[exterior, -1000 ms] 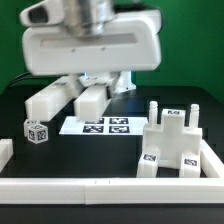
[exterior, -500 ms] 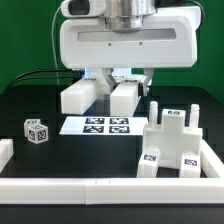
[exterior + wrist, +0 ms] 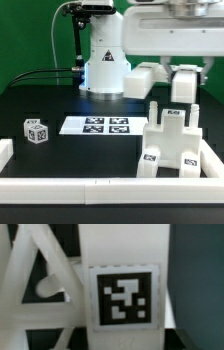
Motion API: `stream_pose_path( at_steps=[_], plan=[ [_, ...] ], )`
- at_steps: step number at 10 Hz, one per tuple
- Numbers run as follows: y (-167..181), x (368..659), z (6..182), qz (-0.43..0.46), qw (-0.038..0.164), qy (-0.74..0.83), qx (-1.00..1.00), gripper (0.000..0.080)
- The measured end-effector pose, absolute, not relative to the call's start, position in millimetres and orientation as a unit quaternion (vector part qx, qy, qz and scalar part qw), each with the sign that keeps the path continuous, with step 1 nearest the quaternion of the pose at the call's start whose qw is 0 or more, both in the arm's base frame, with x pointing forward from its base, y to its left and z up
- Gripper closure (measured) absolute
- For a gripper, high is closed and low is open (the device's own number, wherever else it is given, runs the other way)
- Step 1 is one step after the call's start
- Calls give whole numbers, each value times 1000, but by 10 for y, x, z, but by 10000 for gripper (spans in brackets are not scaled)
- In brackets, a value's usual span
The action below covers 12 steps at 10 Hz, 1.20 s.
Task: Assemble chair
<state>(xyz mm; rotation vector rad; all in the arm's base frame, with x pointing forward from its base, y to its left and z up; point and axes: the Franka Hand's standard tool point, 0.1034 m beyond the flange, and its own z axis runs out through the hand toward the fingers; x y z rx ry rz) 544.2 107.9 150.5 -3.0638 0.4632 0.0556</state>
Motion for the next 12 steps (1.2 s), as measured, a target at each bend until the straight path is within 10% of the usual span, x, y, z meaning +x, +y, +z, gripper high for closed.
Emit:
stream_pose_path(
  at_steps=[12],
  plan=[
    [1179,5486,1272,-5,15,139,-990,515]
  ],
)
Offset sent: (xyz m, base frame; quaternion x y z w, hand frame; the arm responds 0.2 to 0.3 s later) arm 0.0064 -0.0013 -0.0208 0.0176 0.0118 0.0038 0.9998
